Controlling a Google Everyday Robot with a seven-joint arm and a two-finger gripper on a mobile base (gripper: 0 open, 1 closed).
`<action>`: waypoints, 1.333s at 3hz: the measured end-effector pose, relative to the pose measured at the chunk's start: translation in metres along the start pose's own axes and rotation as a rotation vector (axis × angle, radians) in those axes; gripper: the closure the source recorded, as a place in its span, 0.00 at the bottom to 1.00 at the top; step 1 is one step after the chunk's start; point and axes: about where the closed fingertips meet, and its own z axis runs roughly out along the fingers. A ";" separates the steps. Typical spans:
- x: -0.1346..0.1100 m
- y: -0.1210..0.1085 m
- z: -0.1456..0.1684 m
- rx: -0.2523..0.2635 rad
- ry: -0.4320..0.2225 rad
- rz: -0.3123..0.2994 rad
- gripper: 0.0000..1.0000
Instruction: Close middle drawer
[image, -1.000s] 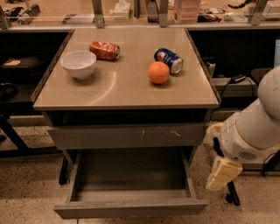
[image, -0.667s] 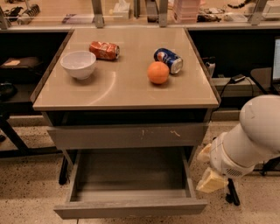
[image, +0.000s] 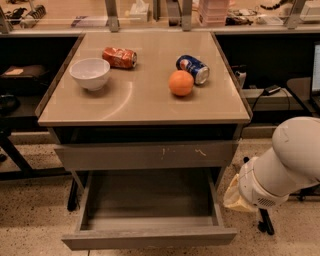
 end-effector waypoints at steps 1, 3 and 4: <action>0.000 0.000 0.000 0.000 0.000 0.000 1.00; 0.036 0.023 0.125 -0.216 -0.002 0.103 1.00; 0.048 0.044 0.194 -0.310 -0.006 0.118 1.00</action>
Offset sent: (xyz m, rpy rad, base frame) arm -0.0042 -0.0023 -0.1331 0.1101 0.2641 -0.0512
